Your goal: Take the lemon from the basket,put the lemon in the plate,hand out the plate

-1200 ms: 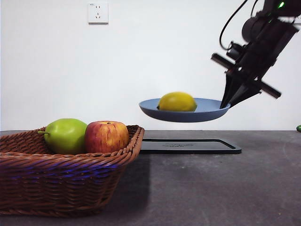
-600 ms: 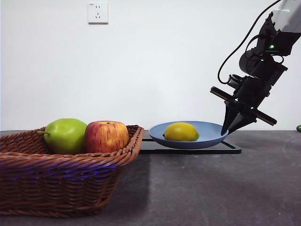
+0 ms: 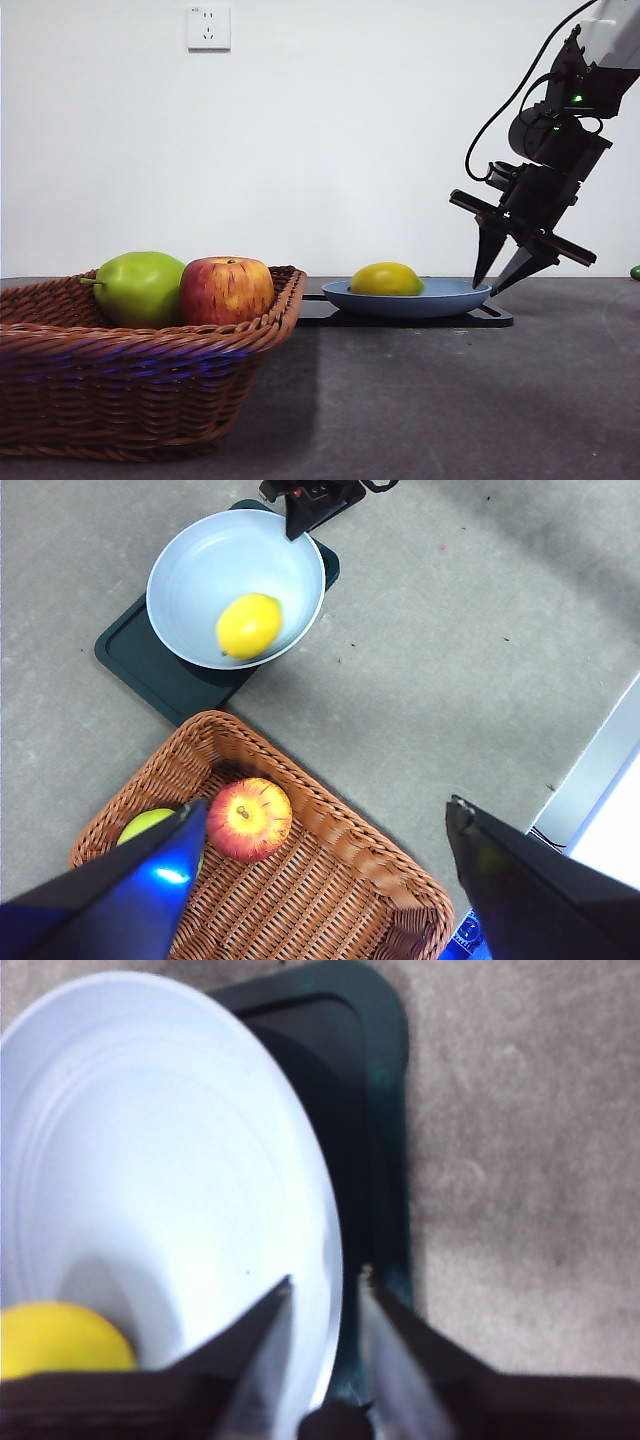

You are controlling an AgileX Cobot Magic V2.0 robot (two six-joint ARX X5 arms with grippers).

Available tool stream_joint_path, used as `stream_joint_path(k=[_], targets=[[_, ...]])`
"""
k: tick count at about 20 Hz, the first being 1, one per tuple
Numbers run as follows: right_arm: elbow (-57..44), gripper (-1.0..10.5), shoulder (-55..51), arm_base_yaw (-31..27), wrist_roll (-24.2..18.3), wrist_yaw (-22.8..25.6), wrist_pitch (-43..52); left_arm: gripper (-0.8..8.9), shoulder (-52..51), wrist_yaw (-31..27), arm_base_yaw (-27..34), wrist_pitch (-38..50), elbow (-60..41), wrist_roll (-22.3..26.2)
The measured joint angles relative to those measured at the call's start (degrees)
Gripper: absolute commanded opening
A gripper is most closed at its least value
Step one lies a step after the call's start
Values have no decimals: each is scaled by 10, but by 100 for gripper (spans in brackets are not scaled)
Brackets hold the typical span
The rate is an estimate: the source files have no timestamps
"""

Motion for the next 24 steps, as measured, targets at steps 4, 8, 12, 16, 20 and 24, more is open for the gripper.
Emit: stream_joint_path(k=[4,8,12,16,20,24], targets=[[5,211,0,-2,0,0,0,415,0,-3,0,0,0,0],[5,205,-46,-4,-12,0,-18,372,3,-84,0,0,0,0],[6,83,-166,-6,-52,-2,-68,78,25,-198,13,2,0,1],[9,2,-264,8,-104,2,-128,6,26,-206,63,47,0,31],[0,2,-358,61,-128,90,-117,6,26,-111,170,70,0,54],[-76,2,-478,108,-137,136,-38,6,20,42,278,90,-1,63]])
